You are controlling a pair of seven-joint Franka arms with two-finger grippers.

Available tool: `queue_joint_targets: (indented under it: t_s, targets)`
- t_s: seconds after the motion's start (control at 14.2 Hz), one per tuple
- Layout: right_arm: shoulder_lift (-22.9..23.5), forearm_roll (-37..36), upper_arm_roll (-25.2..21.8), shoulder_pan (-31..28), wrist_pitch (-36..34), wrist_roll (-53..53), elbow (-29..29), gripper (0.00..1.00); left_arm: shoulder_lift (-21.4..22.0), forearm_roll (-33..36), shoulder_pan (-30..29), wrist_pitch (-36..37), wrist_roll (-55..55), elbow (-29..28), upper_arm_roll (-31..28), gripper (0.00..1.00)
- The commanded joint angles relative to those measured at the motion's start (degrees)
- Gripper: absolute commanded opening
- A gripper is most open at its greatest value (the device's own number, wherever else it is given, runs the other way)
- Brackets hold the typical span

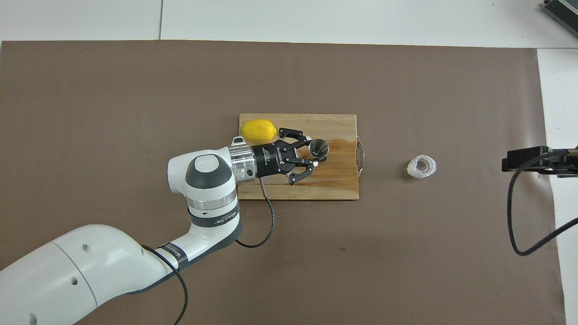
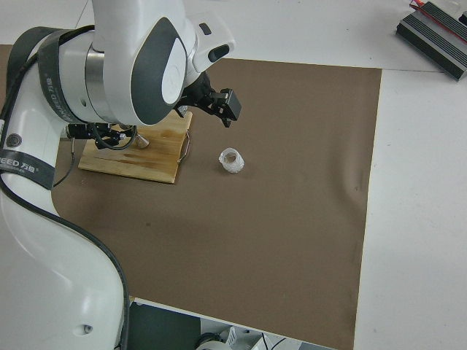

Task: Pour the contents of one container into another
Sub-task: 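Lower the metal cup onto the cutting board and open the left gripper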

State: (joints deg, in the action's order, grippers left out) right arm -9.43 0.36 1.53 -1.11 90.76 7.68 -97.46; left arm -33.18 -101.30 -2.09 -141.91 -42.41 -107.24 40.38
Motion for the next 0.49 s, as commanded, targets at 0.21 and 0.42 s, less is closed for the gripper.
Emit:
queue_joint_targets:
  t_s: [0.21,0.42]
  targets:
    - [-0.8,0.2,0.0,-0.5,-0.3,-1.1,-0.5,1.0,1.7,-2.6,1.4,-0.6,2.1,-0.3,-1.4,0.29]
    - [-0.8,0.2,0.0,-0.5,-0.3,-1.2,-0.5,1.0,1.5,-2.6,1.4,-0.6,2.2,-0.2,-1.4,0.62]
